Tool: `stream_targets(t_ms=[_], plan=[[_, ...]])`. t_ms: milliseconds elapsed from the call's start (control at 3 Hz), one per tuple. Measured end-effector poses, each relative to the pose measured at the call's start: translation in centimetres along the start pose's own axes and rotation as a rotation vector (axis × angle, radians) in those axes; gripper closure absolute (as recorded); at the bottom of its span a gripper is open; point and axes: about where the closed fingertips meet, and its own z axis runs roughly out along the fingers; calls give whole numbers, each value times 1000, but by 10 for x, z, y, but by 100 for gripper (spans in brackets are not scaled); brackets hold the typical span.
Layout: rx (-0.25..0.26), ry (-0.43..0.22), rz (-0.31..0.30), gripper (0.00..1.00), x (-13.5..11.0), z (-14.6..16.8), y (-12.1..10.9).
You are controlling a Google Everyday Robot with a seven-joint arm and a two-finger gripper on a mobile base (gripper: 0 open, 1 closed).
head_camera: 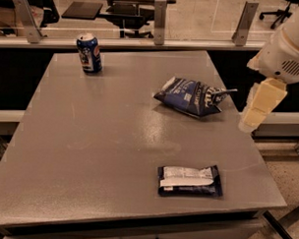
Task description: Pick blue chip bag
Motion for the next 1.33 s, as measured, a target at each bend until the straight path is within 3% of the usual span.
stream_targets(t_ms=[667,1333], plan=[[-36,30,19,0,-21,69,-43],[-78,56,37,0,-35,113,-57]])
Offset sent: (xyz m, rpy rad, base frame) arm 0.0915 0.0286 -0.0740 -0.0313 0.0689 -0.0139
